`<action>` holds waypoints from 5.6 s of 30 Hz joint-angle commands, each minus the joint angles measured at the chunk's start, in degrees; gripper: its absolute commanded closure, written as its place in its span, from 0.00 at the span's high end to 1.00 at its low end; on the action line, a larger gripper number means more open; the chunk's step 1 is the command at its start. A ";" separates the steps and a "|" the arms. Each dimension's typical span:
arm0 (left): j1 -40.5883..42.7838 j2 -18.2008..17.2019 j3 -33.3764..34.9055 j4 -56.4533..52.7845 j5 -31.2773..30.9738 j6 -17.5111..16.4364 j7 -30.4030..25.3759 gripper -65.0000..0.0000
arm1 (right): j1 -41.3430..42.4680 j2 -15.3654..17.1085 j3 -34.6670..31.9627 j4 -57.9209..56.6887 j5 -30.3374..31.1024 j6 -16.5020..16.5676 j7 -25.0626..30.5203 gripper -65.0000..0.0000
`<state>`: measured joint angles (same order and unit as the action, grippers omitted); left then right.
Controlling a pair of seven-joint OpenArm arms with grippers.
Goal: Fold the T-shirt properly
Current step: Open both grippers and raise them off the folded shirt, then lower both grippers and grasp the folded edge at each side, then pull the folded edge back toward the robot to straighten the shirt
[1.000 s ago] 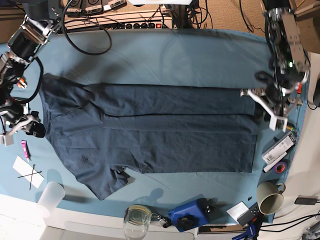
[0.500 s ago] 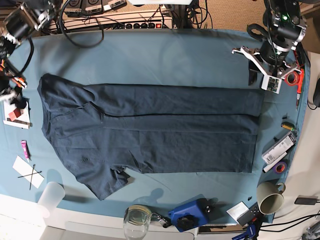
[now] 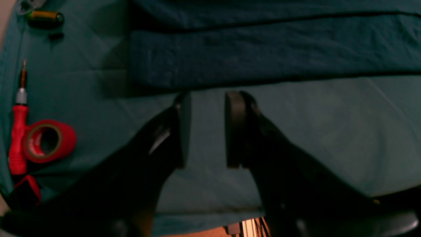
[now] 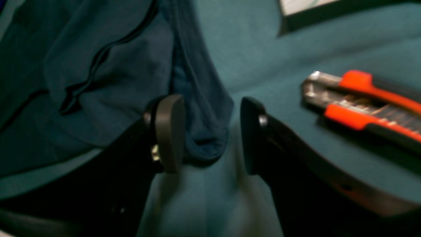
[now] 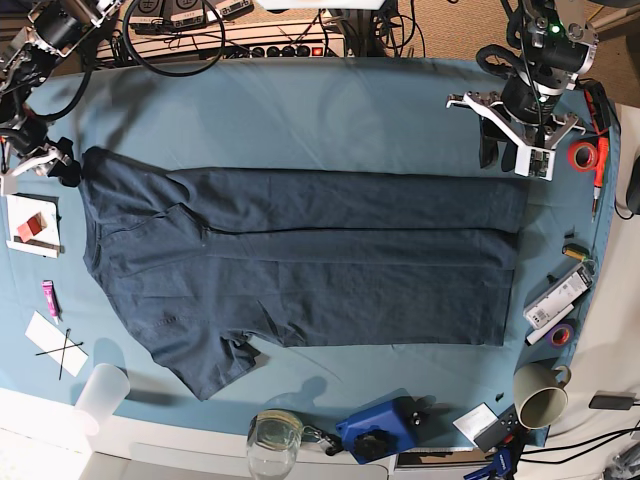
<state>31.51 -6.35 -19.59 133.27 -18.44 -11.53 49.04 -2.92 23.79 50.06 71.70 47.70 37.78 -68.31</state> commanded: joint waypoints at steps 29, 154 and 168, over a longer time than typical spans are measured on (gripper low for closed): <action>0.04 -0.20 -0.20 1.05 -0.39 0.13 -4.35 0.29 | 4.85 1.44 0.13 -14.19 13.94 2.22 -7.91 0.42; -8.48 -13.81 -12.57 -32.44 -25.73 -8.07 23.37 0.00 | -7.87 6.21 -1.99 -13.94 32.26 2.22 -11.69 0.00; -8.48 -13.81 -12.59 -31.69 -25.73 -8.07 24.28 0.34 | -7.87 6.56 -1.99 -13.94 37.30 2.22 -11.69 0.25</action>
<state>22.33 -19.27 -31.94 101.65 -48.56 -20.45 70.67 -10.85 28.60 47.62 57.21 83.44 40.21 -80.55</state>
